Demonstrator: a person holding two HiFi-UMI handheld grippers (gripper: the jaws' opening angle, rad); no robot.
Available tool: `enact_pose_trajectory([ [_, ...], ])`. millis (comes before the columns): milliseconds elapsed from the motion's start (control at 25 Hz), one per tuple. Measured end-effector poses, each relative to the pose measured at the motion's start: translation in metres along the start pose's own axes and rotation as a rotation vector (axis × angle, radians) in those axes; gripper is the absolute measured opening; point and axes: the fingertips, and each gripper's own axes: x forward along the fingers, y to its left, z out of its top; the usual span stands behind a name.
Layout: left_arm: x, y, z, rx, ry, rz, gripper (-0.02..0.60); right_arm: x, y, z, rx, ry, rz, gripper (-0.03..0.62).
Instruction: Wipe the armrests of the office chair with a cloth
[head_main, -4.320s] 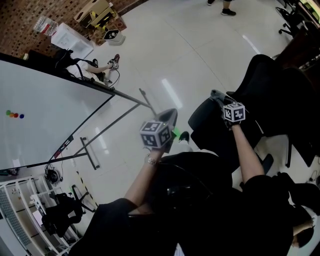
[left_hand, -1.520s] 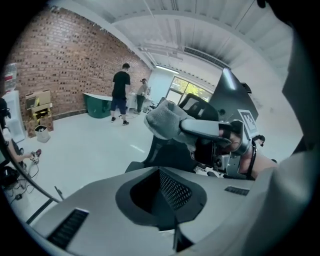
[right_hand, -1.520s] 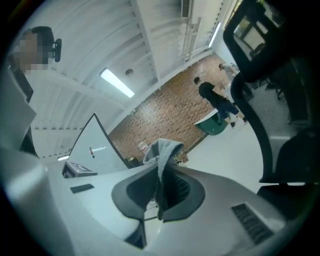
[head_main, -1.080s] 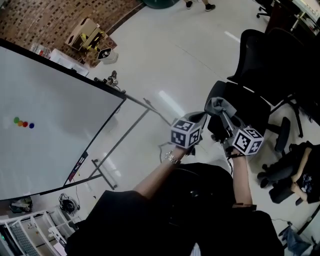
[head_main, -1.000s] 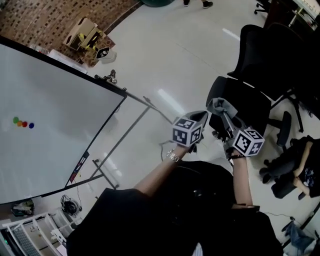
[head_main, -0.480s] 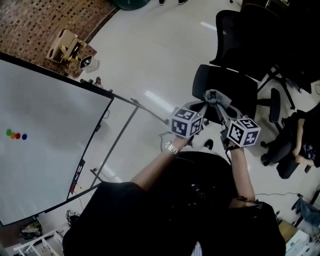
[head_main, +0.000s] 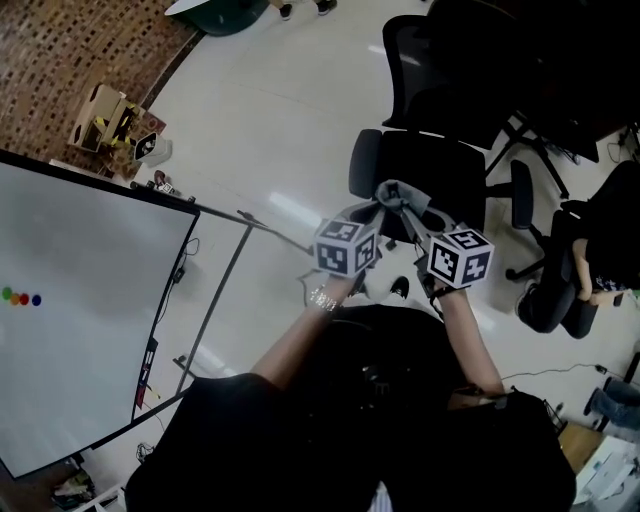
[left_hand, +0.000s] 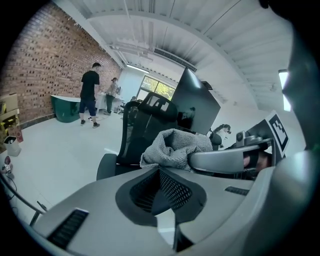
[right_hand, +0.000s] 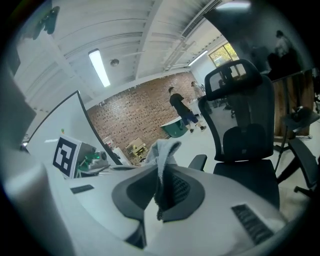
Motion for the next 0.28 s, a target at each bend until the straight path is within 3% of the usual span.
enact_pose_trajectory([
  [280,0.013,-0.015,-0.004,0.017,0.026,-0.024,0.000,-0.012,-0.019,0.005,0.030,-0.025,-0.016,0.015],
])
